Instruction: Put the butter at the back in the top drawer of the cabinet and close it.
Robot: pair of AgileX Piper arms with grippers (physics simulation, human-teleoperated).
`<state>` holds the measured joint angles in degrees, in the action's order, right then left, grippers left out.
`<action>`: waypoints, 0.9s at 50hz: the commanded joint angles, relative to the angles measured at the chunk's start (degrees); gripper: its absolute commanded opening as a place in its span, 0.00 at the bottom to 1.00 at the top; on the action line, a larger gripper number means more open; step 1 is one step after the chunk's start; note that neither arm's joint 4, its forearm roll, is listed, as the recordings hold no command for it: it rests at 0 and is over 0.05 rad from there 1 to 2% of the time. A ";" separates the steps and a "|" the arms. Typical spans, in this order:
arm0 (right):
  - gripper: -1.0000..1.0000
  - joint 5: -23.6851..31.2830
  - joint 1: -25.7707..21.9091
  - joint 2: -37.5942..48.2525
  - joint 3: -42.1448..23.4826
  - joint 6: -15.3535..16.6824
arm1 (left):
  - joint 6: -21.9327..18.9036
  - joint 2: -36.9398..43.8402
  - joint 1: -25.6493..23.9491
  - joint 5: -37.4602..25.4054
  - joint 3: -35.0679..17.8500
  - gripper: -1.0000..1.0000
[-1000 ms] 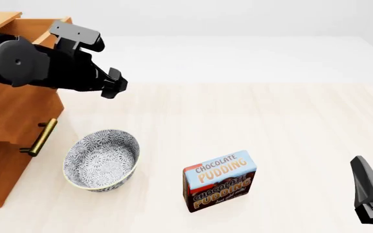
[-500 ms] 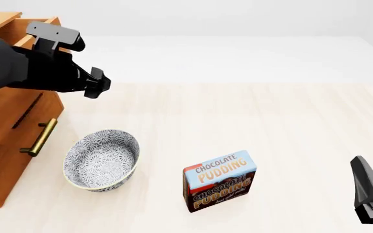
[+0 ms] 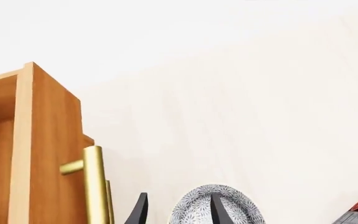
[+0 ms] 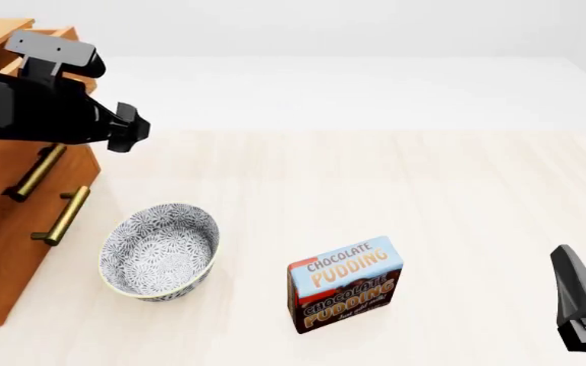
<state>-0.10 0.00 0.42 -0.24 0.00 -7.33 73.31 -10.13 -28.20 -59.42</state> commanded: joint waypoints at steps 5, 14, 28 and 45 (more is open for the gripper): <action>1.00 0.00 0.00 0.00 0.00 0.00 | 0.02 -1.05 2.79 0.27 0.80 1.00; 1.00 0.00 0.00 0.00 0.00 0.00 | 0.20 -1.57 3.97 0.70 1.39 1.00; 1.00 0.00 0.00 0.00 0.00 0.00 | 0.20 -2.11 5.68 1.30 1.99 1.00; 1.00 0.00 0.00 0.00 0.00 0.00 | 0.11 -2.57 7.84 2.04 2.49 1.00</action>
<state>-0.10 0.00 0.42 -0.24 0.00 -7.48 71.05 -3.75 -26.72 -57.48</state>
